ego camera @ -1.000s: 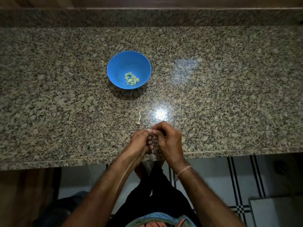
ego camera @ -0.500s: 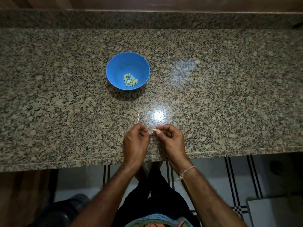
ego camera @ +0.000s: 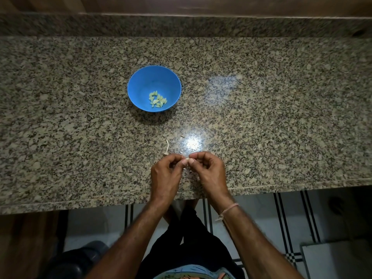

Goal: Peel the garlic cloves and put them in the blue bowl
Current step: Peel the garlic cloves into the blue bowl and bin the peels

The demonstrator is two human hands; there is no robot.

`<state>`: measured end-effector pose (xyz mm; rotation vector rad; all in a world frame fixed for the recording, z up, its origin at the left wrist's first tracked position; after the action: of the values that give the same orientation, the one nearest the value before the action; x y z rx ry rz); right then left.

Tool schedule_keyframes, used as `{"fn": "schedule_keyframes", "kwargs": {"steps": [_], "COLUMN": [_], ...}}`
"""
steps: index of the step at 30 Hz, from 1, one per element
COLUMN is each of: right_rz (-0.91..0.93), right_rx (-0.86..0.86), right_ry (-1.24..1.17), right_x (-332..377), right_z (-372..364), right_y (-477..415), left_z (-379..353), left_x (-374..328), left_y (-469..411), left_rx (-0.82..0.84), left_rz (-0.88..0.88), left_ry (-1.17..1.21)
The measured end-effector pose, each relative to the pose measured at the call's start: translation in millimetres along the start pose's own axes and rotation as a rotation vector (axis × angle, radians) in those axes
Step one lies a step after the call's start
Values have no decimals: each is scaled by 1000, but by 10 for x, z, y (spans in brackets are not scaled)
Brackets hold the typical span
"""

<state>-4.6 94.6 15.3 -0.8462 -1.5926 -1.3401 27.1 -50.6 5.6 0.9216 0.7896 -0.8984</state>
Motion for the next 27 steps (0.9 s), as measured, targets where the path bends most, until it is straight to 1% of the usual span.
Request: {"fn": "schedule_keyframes", "kwargs": {"steps": [4,5,8,10,12,14,17,18,19,21,22,25,27], "right_rz": [118,127,102,100,84,83,151,160,163,181,211,259,265], "right_rx": [-15,3,65,56,34,18,29,59,90,133,128,120,171], "right_ry": [230,246,184,172,216,310,619,701,733,734,737,746,691], "right_x": [-48,-46,-49,-58,-74,-86,-95,-119,-148,-190,-182,-95,-11], "right_z": [18,8,-45,-70,-75,-56,-33,-43,-54,-106,-144,-288,-362], "right_y": [-25,-30,-58,-67,-78,-88,-65,-40,-7,54,60,-77,-231], "left_z": [4,2,-14,-8,88,272,547,605,643,674,671,621,548], "left_x": [120,120,78,66,89,139,221,253,283,319,328,338,366], "left_y": [-22,-24,-15,1,10,-20,-128,-164,-196,-214,-205,-91,10], "left_rx": [-3,10,44,37,-16,-116,-240,-255,-260,-250,-250,-290,-296], "left_rz": [114,118,107,118,135,128,117,118,113,86,72,60,87], "left_ry": [136,135,72,85,99,66,-60,-107,-145,-185,-188,-146,-109]}}
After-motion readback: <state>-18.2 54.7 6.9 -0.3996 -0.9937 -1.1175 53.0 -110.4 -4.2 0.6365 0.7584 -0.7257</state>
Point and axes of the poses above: each hand's wrist, its own y-axis away from the middle knuckle, its own z-axis out of the back of the hand, x = y × z, the point moved 3 cm from there along -y, towards the middle knuckle, and after that the axes turned 6 degrees about x, right-handed, at the moved point
